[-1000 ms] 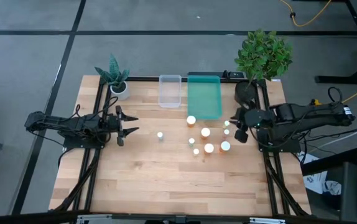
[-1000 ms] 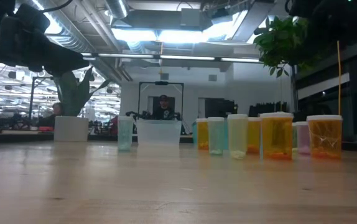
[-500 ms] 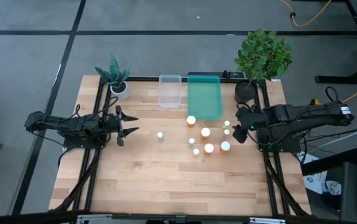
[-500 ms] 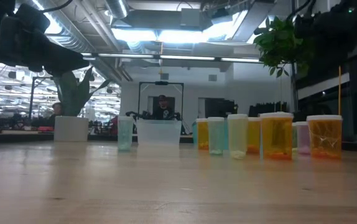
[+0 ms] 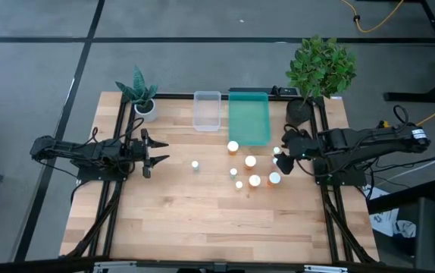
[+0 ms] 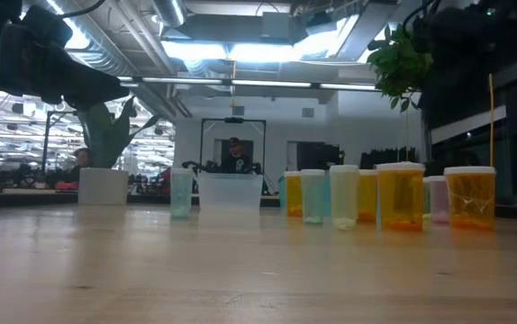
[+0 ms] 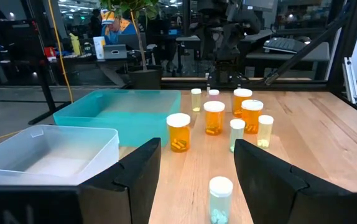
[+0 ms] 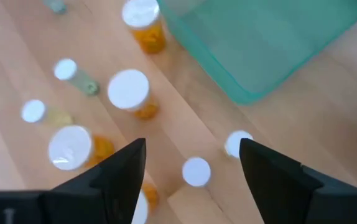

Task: Pick and place medicine bottles into bin by pill shape (circle, oval)
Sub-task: Put the yellow tablet bottle into the blue bin

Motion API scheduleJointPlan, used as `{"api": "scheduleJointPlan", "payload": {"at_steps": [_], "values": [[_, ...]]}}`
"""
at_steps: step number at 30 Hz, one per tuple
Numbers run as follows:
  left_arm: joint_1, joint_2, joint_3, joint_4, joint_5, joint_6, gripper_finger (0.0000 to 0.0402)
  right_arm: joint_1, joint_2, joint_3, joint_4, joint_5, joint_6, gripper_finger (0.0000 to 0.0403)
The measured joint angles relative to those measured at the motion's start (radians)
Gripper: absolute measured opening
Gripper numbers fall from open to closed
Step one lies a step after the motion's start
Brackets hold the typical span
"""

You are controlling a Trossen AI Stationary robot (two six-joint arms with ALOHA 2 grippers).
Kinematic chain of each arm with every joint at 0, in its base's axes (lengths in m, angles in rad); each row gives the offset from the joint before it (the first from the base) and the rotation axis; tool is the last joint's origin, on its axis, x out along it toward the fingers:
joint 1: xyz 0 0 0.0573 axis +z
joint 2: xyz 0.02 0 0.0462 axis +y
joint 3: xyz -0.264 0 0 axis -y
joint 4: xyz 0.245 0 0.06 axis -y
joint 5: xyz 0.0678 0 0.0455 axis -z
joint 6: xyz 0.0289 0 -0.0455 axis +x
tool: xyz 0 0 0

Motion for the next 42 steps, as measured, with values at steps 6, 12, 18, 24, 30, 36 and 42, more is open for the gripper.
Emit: {"api": "scheduleJointPlan", "payload": {"at_steps": [6,12,18,24,30,36,42], "values": [[0.000,0.000,0.000,0.000,0.000,-0.012,0.0195,-0.018,0.092,0.000,-0.049,0.001,0.089,0.0261],[0.000,0.000,0.000,0.000,0.000,-0.038,0.0195,-0.045,0.231,-0.001,-0.035,0.011,0.136,0.0261],[0.000,0.000,0.000,0.000,0.000,-0.084,0.0195,-0.084,0.310,-0.001,-0.043,0.023,0.236,0.0261],[0.000,0.000,0.000,0.000,0.000,-0.085,0.0195,-0.124,0.335,-0.001,-0.029,-0.008,0.237,0.0261],[0.000,0.000,0.000,0.000,0.000,-0.085,0.0195,-0.157,0.349,-0.001,-0.029,0.000,0.231,0.0261],[0.000,0.000,0.000,0.000,0.000,-0.085,0.0195,-0.163,0.348,-0.001,-0.025,0.000,0.209,0.0261],[0.000,0.000,0.000,0.000,0.000,-0.085,0.0195,-0.163,0.348,-0.001,-0.021,0.000,0.208,0.0261]]}}
